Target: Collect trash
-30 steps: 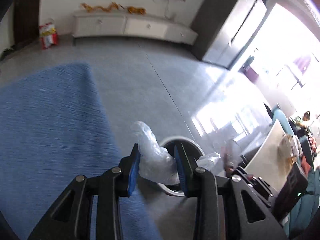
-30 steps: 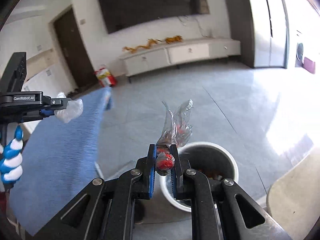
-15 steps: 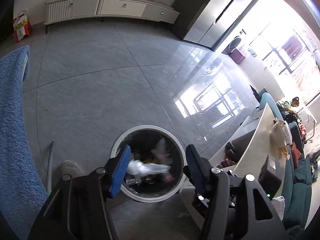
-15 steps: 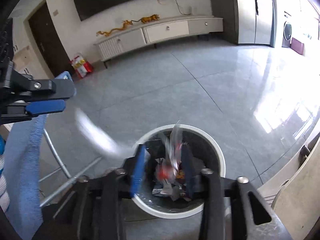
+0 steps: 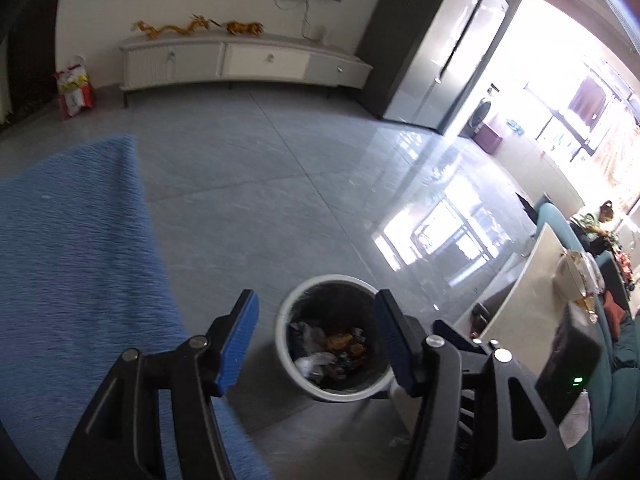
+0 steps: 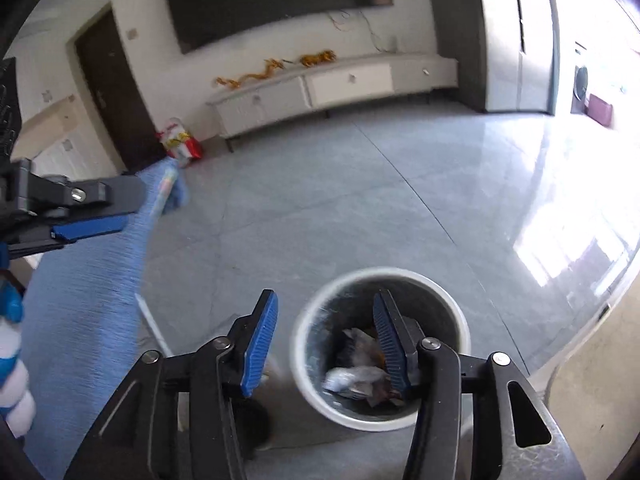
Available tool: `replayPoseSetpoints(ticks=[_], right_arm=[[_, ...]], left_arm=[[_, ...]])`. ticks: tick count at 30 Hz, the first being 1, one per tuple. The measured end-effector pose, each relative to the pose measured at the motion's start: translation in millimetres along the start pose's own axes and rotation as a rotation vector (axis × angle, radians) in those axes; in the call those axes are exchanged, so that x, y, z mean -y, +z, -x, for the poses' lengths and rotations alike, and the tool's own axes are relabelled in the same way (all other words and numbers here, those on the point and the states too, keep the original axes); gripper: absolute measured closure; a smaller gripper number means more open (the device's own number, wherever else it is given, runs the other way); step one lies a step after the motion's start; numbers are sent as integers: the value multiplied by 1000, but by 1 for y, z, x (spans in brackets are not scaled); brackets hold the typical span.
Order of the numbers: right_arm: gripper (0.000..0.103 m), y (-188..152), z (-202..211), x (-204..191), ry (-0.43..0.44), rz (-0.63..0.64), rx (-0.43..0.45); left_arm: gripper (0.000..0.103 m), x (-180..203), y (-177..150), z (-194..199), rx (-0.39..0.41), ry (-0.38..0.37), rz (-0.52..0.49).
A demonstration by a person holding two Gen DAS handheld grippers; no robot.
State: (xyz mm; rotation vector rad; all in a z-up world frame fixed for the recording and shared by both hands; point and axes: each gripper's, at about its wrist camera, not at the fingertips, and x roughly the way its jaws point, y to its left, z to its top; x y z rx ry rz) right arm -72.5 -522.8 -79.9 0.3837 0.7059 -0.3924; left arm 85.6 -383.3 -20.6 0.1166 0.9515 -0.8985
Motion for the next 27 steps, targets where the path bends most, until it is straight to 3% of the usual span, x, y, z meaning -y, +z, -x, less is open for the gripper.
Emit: replayPoseSetpoints(ticks=[8,18,22,27], right_arm=[[43,9,40,-108,165,112,75],[35,-22,35,-247,311,290,39],[33,-34,32,-286,348,338,24],[32,-42,28,-315,356,389,7]], left_arm=[[45,-89,-42,97,132,254,37],[44,-213,-123,200,215,581,169],[44,-235,-148,229,251,669,208],[41,-254,-166,258,294,716,244]])
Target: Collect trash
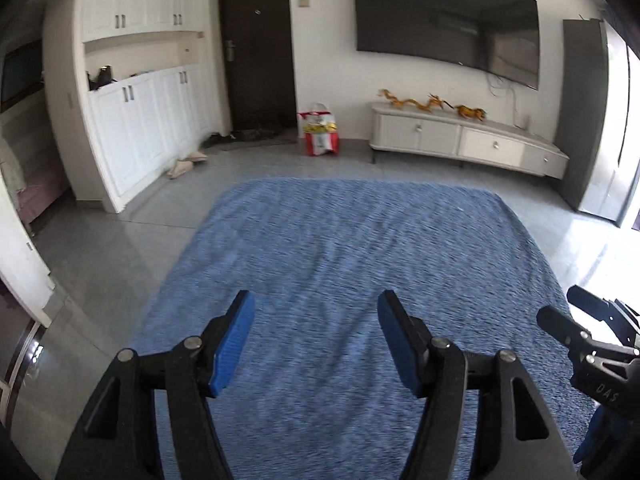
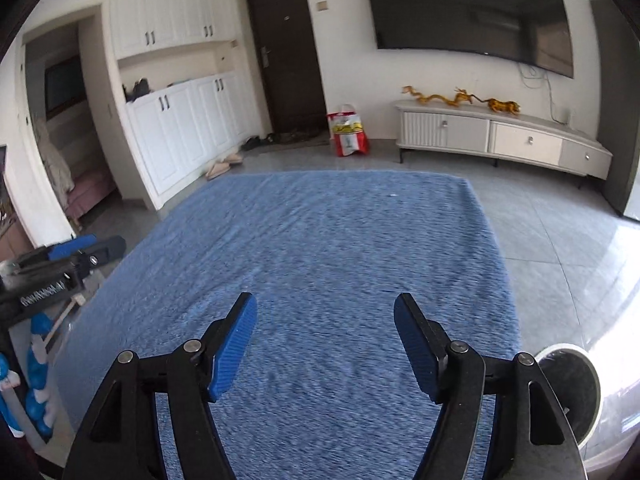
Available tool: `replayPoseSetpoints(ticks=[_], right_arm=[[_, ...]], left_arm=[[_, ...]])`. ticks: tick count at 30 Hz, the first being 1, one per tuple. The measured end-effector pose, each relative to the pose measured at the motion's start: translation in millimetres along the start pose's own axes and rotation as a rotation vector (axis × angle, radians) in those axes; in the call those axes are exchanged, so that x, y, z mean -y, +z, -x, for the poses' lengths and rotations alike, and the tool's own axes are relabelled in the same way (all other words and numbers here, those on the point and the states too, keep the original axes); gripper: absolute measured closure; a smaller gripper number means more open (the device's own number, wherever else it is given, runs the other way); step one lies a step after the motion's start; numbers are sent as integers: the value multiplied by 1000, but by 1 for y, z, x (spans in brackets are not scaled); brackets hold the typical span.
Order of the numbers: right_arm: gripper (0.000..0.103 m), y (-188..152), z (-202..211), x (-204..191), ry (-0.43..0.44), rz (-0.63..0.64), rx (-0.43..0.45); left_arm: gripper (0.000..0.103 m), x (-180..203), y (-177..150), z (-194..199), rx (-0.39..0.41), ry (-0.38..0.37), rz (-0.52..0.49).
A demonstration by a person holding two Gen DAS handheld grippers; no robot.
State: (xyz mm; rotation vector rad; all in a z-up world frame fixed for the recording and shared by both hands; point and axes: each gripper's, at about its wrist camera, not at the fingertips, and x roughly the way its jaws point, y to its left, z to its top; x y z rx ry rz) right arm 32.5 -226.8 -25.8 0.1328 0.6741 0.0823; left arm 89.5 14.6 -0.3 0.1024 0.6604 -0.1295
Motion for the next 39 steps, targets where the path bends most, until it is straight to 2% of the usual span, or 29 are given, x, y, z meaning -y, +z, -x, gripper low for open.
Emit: replayPoseSetpoints(ticks=[9,20,22,24,31,35,39], right_arm=[[30,-3,-2,-20,-18,43,-18],[30,-9,-1,-15,-37,44,-33],[27,-10,-2,-14,-41,41,-36],[19,-12,-2,-13,-44,39,-35],[17,-14,-6,-17,-52,49,-40],[8,-14,-8,-20,-60,65,-40],[3,-15,-10,-21,-70,74,-41]], left_arm=[[40,-16,-2,12,24,13,25],[36,-17,-6,25,48,68,19],[28,-21,-9,25,46,82,27],[26,-26,-12,25,47,107,34],[25,-43,-23,28,48,158,58],[25,-55,-28,30,56,192,76],[24,-67,-31,33,61,205,113]])
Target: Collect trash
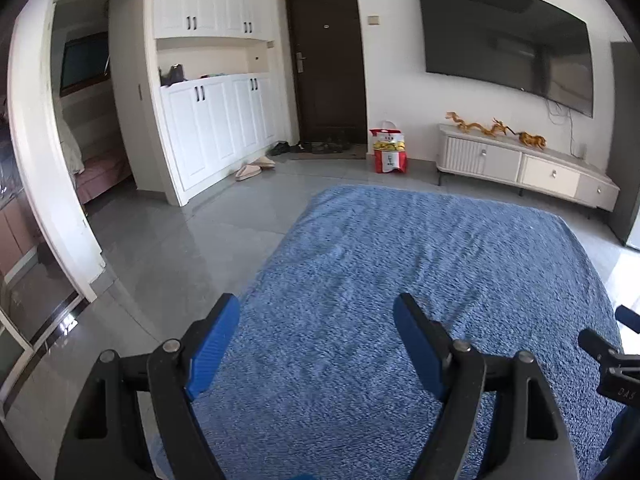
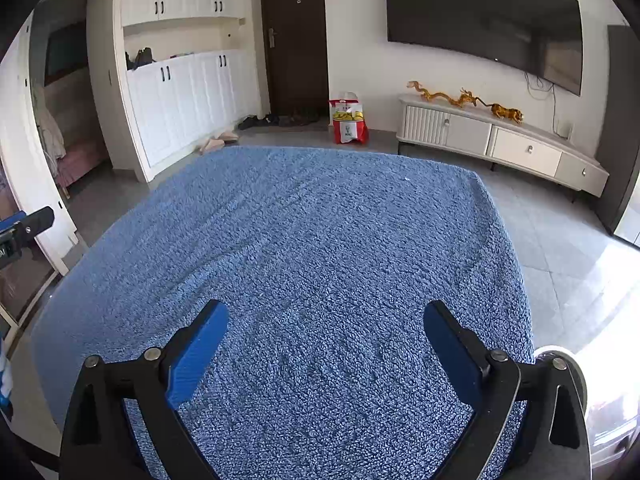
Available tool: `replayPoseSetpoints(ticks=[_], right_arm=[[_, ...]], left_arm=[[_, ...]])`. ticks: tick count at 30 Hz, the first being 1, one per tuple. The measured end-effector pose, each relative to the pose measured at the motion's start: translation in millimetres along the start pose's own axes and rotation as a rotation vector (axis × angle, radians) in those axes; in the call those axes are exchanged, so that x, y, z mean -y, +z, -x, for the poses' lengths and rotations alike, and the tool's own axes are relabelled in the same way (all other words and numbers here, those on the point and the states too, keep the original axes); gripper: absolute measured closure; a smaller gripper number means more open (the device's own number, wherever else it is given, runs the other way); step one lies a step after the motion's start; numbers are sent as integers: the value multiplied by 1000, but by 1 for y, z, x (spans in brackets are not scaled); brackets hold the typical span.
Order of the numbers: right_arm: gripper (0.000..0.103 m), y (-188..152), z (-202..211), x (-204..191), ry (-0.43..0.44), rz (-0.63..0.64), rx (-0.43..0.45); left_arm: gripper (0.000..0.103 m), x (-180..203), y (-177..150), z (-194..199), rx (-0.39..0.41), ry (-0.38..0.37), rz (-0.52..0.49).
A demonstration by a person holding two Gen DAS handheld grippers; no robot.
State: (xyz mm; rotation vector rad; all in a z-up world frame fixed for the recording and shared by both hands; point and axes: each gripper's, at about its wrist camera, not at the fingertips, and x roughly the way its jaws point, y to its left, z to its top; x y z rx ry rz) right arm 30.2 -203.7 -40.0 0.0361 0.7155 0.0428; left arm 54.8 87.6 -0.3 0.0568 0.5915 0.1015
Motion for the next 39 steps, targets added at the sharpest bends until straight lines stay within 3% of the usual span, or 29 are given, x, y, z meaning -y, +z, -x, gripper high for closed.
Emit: replayPoseSetpoints(ticks=[6,28,39], right_arm=[[1,-1,-3,1,-14,-1,-3],[1,-8,-8,2,-32,-1,-26],[1,-6,1,11,-86,-27,12]], left_arm=[[20,-8,0,-3,2,33,10],[20,-9,-4,-6,-19,18,19],[20,-9,-7,-11,-26,2,17]])
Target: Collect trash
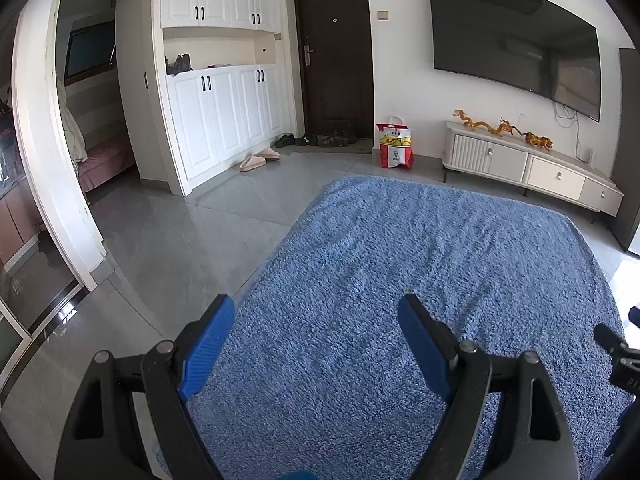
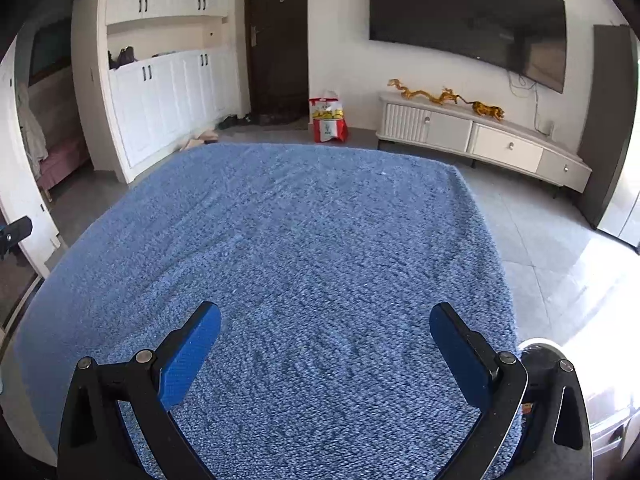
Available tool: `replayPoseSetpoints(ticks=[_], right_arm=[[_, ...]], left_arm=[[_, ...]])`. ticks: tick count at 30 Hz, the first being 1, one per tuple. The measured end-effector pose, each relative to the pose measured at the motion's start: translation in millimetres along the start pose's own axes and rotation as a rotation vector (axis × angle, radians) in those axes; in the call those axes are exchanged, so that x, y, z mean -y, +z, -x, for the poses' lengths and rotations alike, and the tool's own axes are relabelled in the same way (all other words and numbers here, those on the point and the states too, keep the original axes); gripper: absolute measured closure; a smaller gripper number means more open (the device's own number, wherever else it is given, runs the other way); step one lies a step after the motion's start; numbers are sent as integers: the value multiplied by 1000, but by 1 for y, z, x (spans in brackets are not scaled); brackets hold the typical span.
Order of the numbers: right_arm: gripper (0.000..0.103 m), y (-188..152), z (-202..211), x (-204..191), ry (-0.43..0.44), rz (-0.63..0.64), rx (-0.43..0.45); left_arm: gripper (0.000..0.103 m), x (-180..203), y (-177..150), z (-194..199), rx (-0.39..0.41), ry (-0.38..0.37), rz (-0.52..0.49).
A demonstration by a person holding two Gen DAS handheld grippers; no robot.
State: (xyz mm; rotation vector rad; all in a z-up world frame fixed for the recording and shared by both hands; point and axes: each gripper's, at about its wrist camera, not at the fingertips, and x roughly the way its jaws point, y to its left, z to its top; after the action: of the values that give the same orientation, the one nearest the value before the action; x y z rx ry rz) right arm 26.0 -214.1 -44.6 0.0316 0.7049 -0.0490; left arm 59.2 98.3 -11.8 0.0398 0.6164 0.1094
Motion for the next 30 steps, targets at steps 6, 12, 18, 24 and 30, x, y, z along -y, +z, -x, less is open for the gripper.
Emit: replayPoseSetpoints(ticks=[6,12,18,24,30], right_arm=[[1,-3,9,15,-37,-27,22],[1,-8,17,35,-72,-66,35],[0,-11,29,54,-112,-100,60],[0,-12,40,65,-149,-115,83],[0,-15,50,68,-178,-107,102]], left_arm=[[20,5,-2,4,11,-25,0],[20,18,-2,11,25,-42,-23],[19,26,-1,17,39,-70,-23],[19,36,-2,20,51,-74,-50],[19,44,-6,20,43,-74,-70]])
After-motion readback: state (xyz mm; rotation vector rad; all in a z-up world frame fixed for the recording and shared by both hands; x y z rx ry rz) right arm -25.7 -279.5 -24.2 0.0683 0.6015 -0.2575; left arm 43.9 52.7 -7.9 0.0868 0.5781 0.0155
